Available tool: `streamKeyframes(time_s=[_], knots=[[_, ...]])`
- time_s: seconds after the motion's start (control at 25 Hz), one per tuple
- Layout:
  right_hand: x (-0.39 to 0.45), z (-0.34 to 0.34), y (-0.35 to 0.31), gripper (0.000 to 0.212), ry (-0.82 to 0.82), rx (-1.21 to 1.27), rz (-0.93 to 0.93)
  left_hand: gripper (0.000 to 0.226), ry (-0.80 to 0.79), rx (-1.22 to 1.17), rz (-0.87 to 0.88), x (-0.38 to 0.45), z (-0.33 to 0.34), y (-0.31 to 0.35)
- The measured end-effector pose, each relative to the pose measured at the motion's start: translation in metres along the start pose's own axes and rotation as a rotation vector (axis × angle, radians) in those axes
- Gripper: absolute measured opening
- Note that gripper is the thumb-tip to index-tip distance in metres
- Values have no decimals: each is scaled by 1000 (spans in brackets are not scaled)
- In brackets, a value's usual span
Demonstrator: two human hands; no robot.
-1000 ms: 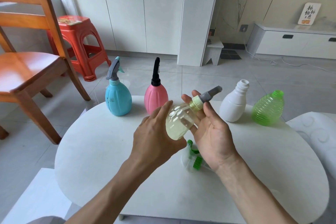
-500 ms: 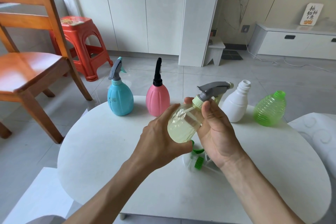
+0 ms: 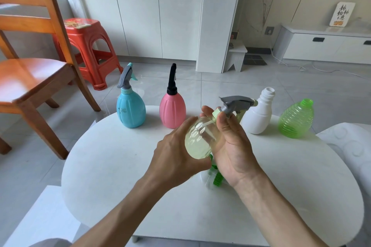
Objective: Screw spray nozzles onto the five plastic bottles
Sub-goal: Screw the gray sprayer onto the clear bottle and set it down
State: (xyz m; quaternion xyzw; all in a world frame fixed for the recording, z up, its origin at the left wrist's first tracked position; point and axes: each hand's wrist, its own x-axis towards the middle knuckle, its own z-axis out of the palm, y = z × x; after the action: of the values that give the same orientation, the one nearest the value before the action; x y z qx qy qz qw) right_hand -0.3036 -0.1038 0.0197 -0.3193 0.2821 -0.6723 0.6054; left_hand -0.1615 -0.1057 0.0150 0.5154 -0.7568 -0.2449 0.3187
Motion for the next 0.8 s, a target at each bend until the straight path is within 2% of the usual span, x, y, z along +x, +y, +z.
streamKeyframes(time_s=[0.12,0.2,0.44,0.6,0.72,0.8], knots=[[-1,1,2,56,40,14,8,92,7,35,46,0,0,3],[-1,2,2,66,76,-22,-7,93,9,51,66,0,1,5],[-1,0,-2,39,-23,49,35,89,18,13,31,3,1,0],[-1,3,2,21,35,-40,-9,89,19,8,49,0,1,-2],[-1,4,6,38,80,-102,-40,90,2,2,27,0,3,-2],[-2,4,8,48,50,-66,-23,88,11,-25,1,1,2,-3]])
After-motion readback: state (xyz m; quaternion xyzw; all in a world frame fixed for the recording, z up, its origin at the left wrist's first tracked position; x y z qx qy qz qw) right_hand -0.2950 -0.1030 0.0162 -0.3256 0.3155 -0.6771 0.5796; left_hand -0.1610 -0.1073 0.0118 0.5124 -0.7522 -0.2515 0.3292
